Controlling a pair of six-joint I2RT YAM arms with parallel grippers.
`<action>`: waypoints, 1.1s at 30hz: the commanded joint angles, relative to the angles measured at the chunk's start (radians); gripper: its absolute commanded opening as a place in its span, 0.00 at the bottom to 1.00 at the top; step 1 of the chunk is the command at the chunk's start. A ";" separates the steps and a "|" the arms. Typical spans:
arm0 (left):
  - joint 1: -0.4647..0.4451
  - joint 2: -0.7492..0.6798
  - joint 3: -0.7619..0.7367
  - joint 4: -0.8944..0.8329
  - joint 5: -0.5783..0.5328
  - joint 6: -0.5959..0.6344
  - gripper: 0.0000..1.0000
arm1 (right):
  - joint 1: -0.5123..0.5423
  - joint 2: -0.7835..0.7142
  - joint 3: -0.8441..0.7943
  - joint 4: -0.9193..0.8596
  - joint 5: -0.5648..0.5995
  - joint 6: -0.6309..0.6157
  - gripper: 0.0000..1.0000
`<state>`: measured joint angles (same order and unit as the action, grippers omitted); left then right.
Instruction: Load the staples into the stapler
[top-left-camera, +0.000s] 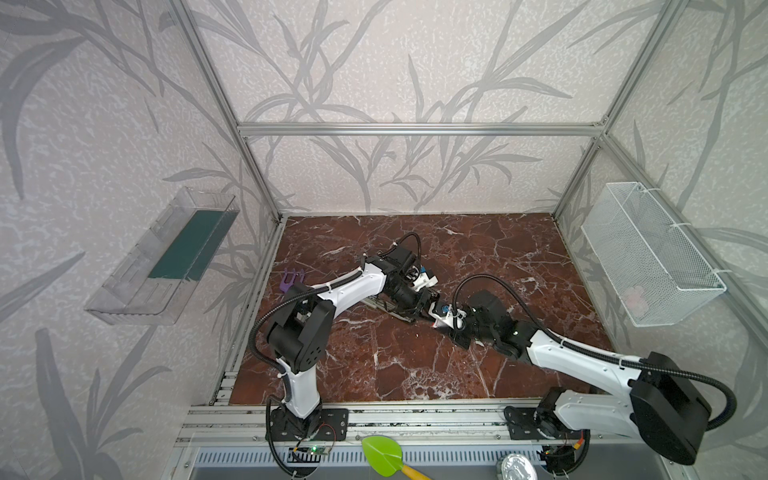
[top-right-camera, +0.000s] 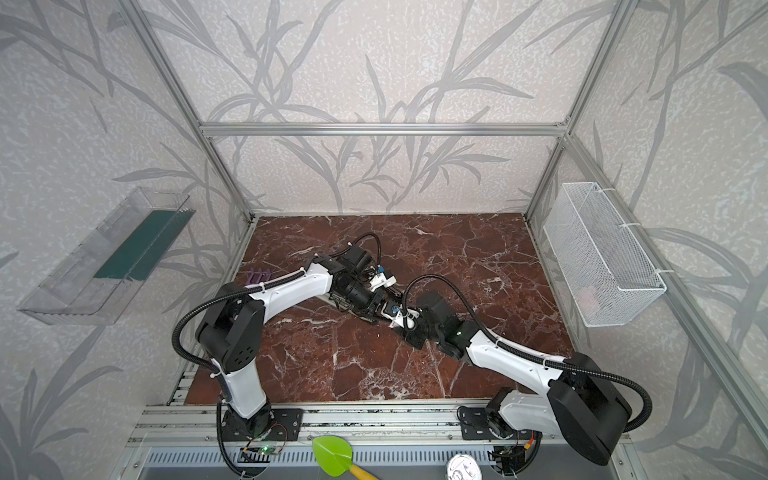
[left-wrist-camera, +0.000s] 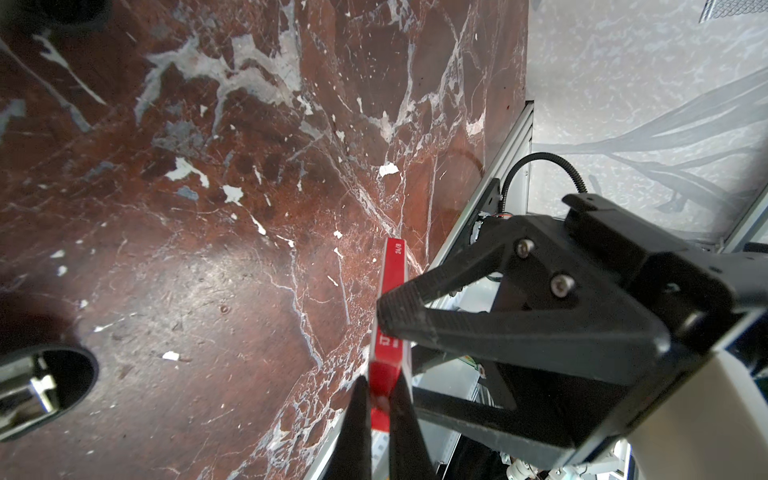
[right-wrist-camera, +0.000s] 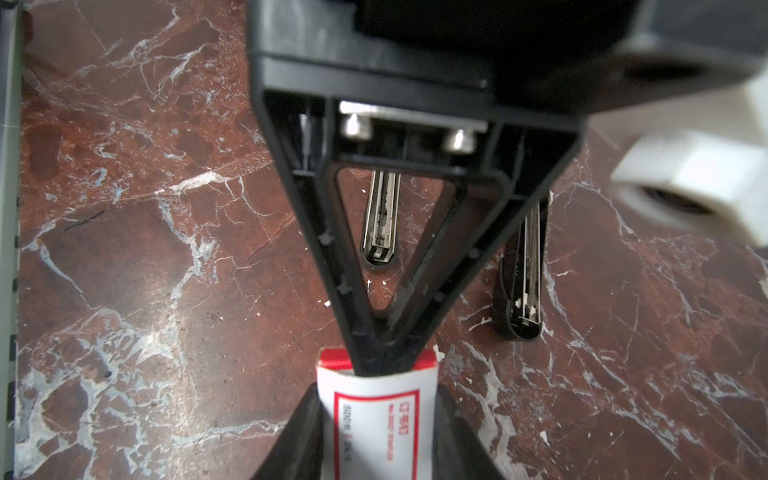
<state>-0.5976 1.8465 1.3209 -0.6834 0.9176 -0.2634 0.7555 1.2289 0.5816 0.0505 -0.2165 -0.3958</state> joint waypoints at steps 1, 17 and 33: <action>-0.002 0.028 0.014 -0.051 -0.081 0.007 0.00 | 0.010 0.002 0.065 0.024 0.011 -0.021 0.37; 0.002 0.030 0.016 -0.090 -0.167 0.033 0.00 | 0.019 0.064 0.107 -0.088 0.063 -0.051 0.36; 0.021 0.010 -0.014 -0.089 -0.166 0.040 0.00 | 0.019 0.096 0.122 -0.130 0.122 -0.064 0.38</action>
<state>-0.5972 1.8568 1.3327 -0.7200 0.8242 -0.2466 0.7765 1.3251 0.6735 -0.0498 -0.1398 -0.4484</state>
